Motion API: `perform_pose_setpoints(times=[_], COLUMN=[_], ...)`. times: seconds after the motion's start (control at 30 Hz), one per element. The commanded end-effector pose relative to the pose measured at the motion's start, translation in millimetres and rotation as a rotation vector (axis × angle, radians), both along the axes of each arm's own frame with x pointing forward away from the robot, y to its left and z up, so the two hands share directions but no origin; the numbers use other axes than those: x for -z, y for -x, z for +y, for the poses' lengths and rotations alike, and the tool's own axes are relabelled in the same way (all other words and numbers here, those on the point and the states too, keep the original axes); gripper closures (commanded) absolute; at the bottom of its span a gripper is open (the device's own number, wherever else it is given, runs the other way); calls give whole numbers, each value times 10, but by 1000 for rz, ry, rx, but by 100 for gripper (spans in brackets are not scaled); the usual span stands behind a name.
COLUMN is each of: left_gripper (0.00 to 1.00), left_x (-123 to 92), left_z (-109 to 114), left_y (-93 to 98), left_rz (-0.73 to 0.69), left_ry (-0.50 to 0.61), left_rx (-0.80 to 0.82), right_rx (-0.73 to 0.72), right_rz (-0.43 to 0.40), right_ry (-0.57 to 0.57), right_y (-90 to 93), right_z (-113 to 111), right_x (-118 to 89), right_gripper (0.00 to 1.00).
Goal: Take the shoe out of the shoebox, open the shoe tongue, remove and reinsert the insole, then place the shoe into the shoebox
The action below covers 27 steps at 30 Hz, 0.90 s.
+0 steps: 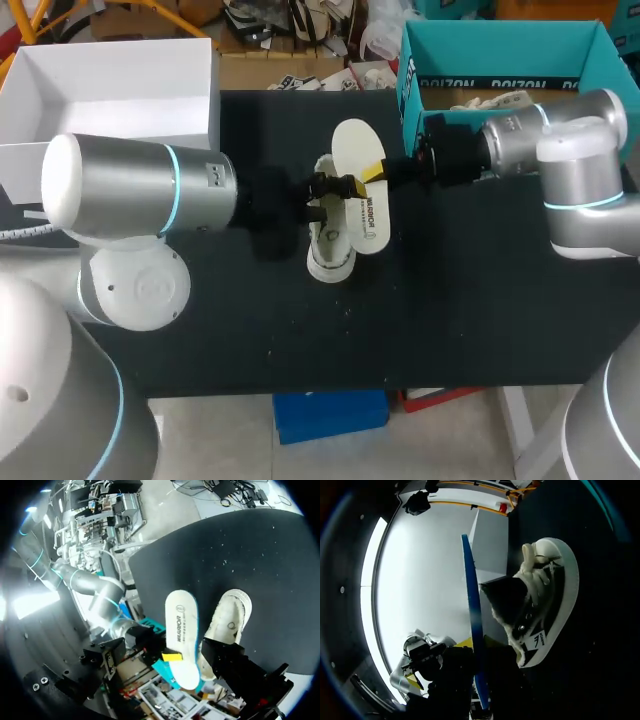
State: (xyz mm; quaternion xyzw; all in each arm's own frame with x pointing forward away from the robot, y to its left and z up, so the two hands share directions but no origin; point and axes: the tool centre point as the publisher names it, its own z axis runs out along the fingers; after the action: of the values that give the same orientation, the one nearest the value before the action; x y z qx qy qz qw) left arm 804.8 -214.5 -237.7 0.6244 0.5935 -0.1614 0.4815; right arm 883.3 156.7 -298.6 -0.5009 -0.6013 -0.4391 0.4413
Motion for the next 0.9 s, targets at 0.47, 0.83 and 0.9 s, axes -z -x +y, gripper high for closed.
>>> perform_pose_setpoints(times=[0.47, 0.83, 0.9], left_gripper=[0, 0, 0], left_x=[-46, 38, 57], left_z=[-209, -294, -291], left_y=[-17, -100, -104], left_rz=[133, 253, 264], left_ry=[-359, -581, -592], left_rx=[-96, -121, -118], right_rx=[0, 0, 0], right_rz=[1, 1, 1], right_ry=[3, 3, 3], right_y=[-3, -3, -3], right_z=[5, 5, 5], right_x=[-2, -2, -2], right_gripper=[100, 100, 100])
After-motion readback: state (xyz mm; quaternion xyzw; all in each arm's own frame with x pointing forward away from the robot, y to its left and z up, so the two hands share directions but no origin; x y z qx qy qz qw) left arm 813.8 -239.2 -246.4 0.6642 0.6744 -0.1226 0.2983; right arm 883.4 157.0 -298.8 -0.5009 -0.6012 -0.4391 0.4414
